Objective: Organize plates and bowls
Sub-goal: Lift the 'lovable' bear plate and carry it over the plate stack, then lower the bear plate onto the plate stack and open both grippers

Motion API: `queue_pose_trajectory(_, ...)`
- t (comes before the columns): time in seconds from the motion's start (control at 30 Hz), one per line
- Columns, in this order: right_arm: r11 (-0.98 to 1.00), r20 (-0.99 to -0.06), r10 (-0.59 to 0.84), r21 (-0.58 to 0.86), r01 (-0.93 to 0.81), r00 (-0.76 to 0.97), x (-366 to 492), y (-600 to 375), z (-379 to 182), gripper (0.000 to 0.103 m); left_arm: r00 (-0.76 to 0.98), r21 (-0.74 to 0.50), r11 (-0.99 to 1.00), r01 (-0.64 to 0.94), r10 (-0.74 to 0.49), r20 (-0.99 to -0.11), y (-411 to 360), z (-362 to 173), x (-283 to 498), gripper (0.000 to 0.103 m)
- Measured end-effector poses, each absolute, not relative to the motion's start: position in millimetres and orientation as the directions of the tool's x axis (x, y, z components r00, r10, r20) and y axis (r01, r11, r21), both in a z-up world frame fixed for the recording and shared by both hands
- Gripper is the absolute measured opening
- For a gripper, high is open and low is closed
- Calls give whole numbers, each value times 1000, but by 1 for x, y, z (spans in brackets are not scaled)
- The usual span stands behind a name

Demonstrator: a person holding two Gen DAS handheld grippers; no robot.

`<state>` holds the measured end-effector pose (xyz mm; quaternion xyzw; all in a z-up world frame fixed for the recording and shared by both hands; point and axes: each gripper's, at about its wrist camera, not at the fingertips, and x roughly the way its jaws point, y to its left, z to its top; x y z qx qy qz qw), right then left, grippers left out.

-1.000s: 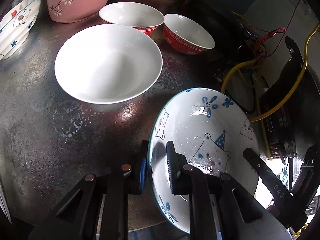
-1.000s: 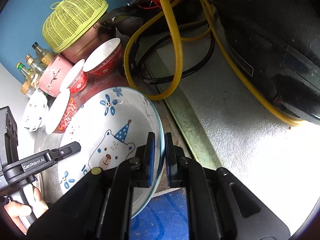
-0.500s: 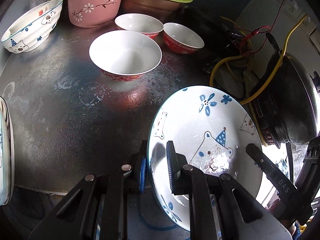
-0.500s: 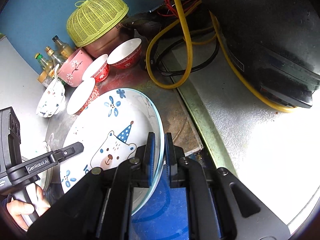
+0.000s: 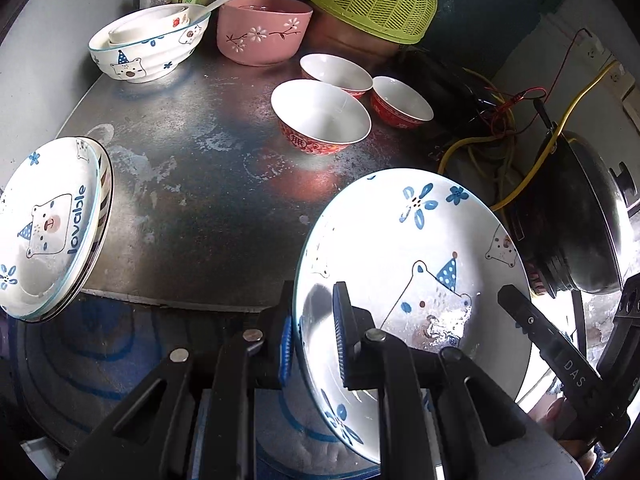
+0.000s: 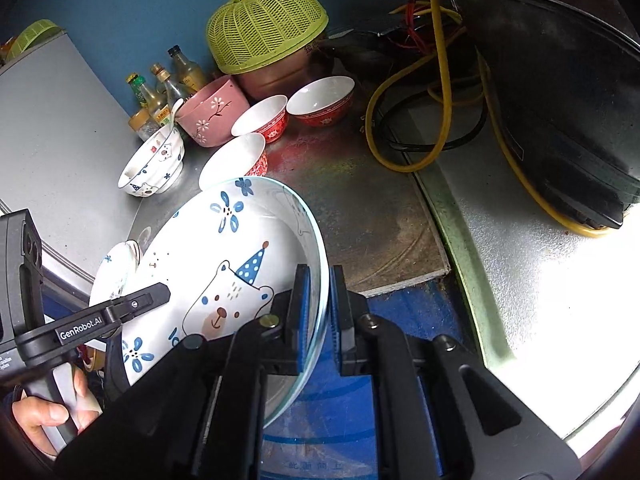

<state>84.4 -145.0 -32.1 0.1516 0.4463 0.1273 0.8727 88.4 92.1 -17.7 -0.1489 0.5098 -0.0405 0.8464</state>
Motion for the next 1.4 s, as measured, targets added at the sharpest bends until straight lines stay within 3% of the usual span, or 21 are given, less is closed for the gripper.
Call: queue_pose_trajectory(1.4,854,-772,497,356,-379,397,136,158,-46,10,521,-277,879,-388,-39,-852,391,-30,78,16)
